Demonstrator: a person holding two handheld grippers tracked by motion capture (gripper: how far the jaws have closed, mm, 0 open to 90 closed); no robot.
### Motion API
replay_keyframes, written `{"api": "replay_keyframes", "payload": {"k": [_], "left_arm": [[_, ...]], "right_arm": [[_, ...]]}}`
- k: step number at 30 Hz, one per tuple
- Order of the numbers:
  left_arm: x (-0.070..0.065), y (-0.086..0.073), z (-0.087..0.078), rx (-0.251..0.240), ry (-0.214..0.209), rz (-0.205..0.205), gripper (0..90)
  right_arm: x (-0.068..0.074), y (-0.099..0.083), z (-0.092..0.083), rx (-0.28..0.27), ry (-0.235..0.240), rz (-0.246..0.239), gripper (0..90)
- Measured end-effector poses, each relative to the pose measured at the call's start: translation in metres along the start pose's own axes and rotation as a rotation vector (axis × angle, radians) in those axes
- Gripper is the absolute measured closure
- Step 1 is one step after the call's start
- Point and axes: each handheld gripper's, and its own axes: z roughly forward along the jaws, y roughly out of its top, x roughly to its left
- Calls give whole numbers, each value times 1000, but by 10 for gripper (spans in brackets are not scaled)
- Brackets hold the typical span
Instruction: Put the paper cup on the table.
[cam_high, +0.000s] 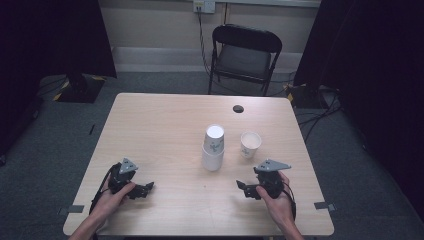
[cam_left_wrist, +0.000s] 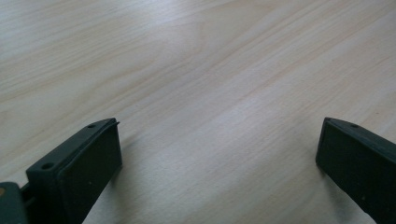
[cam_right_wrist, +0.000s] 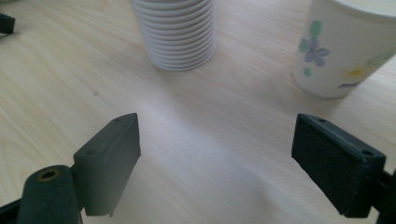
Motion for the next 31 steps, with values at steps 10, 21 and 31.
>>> {"api": "replay_keyframes", "payload": {"k": [10,21,31], "left_arm": [[-3,0,0,0,-1,5,0],[-5,0,0,3,4,-5,0],[-5,0,0,0,3,-7,0]], "right_arm": [[22,-12,24,51,-14,-55,177],[31,-17,36,57,-80,-36,148],[33,-20,43,63,-82,-23,128]]}}
